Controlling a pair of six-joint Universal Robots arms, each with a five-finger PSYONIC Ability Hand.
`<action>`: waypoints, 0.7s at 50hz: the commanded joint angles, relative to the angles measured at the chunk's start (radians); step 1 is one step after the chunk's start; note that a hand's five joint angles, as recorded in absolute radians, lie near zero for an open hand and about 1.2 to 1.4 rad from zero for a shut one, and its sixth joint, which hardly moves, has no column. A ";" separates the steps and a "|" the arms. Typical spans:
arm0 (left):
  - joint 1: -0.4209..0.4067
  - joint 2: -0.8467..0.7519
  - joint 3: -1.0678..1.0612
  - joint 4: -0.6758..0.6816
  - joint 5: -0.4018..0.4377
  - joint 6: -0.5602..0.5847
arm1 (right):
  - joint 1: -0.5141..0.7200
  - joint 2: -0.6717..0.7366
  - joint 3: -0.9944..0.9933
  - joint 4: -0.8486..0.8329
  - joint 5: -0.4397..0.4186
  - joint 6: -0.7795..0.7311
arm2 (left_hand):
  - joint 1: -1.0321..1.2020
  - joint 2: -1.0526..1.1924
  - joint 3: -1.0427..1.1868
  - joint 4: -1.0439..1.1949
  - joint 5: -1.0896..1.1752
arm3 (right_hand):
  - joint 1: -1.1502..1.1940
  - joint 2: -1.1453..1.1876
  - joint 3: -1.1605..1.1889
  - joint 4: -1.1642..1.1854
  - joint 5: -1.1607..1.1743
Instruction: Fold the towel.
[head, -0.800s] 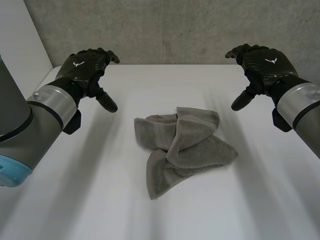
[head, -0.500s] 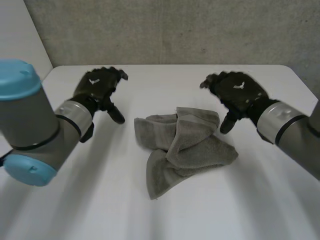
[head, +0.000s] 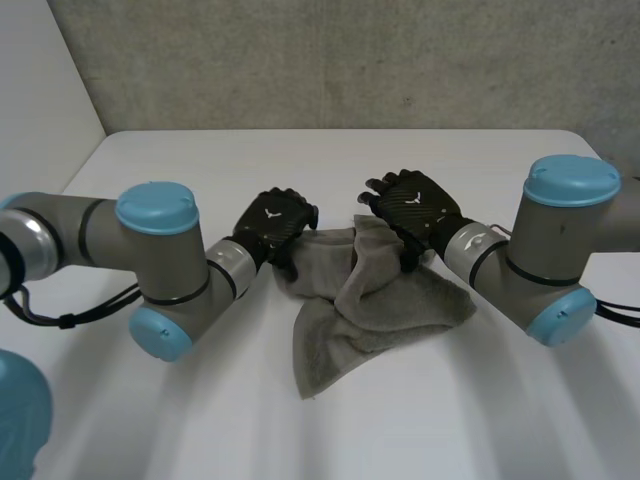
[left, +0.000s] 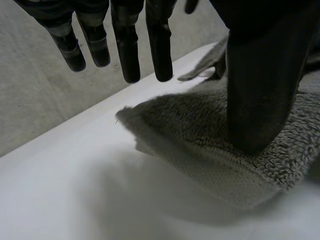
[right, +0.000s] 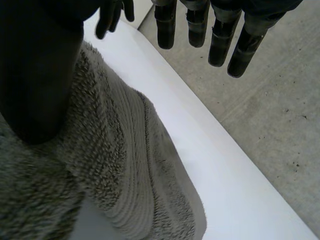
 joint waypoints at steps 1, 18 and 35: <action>-0.004 -0.069 0.046 0.000 0.029 0.070 | 0.004 0.083 -0.084 0.035 -0.026 -0.092 | 0.248 0.248 -0.052 -0.059 0.246 | 0.071 0.060 -0.043 -0.076 0.073; 0.011 0.029 0.025 0.000 0.014 0.125 | -0.015 -0.014 -0.055 0.071 -0.108 -0.068 | 0.868 0.868 -0.052 -0.059 0.866 | 1.157 1.146 -0.043 -0.076 1.159; 0.244 0.377 -0.185 0.001 0.002 0.125 | -0.298 -0.283 0.146 0.072 -0.056 0.019 | 0.868 0.868 -0.052 -0.059 0.866 | 1.157 1.146 -0.043 -0.076 1.159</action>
